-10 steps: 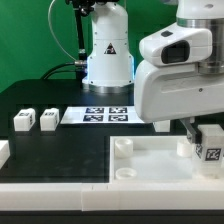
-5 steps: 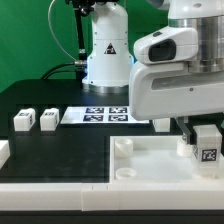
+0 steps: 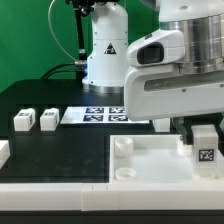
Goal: Assemble one leg
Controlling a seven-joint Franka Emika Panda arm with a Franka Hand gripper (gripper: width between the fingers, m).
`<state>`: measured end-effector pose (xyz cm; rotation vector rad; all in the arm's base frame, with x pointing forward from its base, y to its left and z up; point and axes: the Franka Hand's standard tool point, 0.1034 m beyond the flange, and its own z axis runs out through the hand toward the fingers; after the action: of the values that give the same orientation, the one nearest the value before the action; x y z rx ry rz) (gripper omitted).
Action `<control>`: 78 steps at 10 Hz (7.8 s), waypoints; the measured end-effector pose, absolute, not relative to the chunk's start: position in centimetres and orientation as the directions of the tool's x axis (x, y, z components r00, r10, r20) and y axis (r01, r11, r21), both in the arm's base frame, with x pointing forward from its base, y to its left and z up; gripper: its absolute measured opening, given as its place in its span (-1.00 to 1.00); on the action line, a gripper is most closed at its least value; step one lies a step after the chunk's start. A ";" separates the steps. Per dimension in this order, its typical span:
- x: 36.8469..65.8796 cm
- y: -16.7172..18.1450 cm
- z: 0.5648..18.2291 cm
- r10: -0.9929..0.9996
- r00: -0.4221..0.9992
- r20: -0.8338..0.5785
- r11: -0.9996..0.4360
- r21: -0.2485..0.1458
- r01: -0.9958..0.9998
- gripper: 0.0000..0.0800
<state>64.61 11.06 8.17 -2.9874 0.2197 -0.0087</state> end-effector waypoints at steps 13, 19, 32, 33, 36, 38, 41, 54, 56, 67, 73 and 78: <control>63.3 11.8 7.6 -0.801 0.580 -0.148 -0.575 -0.075 -0.815 0.54; 63.1 10.6 7.1 -0.246 0.967 -0.065 -0.957 -0.145 -0.253 0.62; 63.5 11.2 6.9 -0.638 0.758 -0.135 -0.734 -0.190 -0.651 -0.27; 63.5 11.2 6.9 -0.638 0.758 -0.135 -0.735 -0.190 -0.651 -0.27; 63.6 11.4 6.8 -0.786 0.597 -0.159 -0.574 -0.171 -0.801 -0.27; 63.6 11.4 6.8 -0.870 0.447 -0.206 -0.420 -0.164 -0.893 -0.27; 63.6 11.5 6.8 -0.911 0.348 -0.220 -0.322 -0.145 -0.935 -0.27; 64.2 12.2 7.5 0.070 0.994 0.086 -0.990 -0.113 0.079 0.62; 64.2 12.2 7.4 0.008 0.997 0.078 -0.993 -0.120 0.017 -0.03; 63.9 11.9 6.9 -0.985 -0.065 -0.158 0.075 -0.056 -0.996 -0.26; 63.4 12.3 6.4 -0.769 0.636 -0.057 -0.625 -0.142 -0.768 0.61; 64.3 11.3 7.2 0.013 0.997 0.081 -0.999 -0.046 0.017 0.62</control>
Offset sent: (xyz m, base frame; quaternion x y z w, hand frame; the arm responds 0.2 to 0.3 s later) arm 0.0169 0.0245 0.0064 0.1000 -0.0024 0.5491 0.8297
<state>64.27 11.29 7.18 -3.0919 -0.0234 -0.1251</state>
